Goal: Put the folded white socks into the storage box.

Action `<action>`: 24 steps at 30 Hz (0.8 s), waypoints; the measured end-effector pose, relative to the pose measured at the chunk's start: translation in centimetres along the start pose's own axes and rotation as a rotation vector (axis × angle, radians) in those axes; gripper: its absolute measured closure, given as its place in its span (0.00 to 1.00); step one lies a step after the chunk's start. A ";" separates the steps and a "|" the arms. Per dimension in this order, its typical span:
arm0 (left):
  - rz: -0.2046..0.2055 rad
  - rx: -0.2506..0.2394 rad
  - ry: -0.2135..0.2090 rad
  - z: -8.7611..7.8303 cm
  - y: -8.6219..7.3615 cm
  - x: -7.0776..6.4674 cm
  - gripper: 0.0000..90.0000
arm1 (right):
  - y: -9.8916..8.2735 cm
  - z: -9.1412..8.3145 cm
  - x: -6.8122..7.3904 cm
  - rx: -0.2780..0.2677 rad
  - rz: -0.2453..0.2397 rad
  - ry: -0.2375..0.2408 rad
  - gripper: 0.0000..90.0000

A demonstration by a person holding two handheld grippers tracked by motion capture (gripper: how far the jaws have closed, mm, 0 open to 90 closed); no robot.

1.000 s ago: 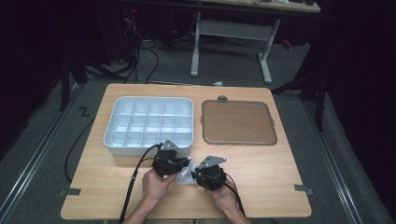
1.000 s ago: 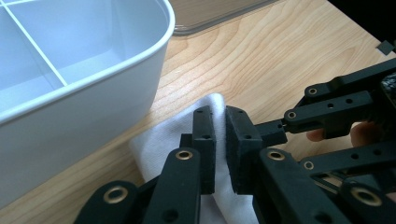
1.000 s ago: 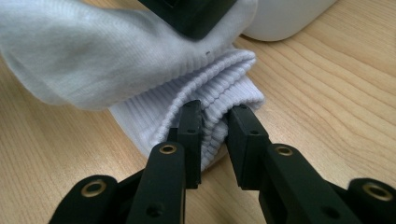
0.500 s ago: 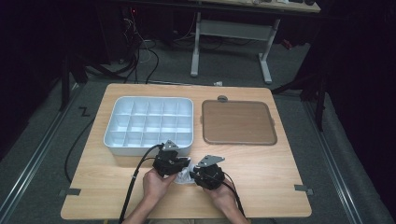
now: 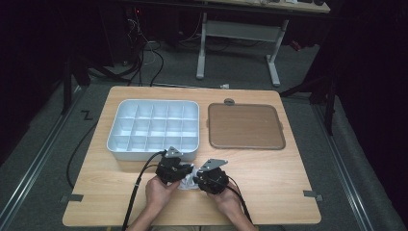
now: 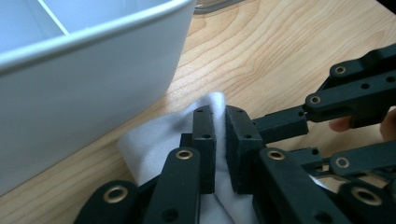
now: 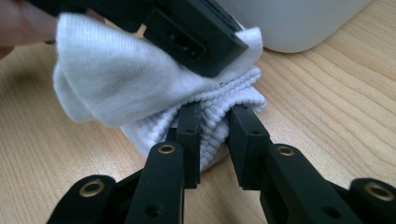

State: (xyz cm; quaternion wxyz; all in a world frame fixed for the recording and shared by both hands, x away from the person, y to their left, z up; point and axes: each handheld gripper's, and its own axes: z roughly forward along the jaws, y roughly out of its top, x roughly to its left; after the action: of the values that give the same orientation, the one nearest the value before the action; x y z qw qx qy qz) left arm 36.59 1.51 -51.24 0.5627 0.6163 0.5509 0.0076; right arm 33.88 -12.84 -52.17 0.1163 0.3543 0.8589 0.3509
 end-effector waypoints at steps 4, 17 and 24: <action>0.004 0.000 0.006 0.0 0.0 0.0 0.93 | 0.0 0.0 -0.1 0.002 0.000 0.001 0.82; -0.020 -0.009 -0.064 -1.4 0.4 -1.3 0.73 | -0.1 -1.0 0.0 -0.025 0.034 0.000 0.74; -0.039 -0.038 -0.081 -2.4 1.2 -1.4 0.66 | -0.2 -2.4 -0.1 -0.055 0.045 -0.006 0.71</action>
State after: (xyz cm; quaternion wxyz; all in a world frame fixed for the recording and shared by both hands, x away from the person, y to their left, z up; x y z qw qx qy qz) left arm 35.33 2.50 -48.70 0.5961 0.5945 0.5394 -0.0178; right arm 32.73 -14.27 -50.58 0.1209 0.3712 0.8404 0.3760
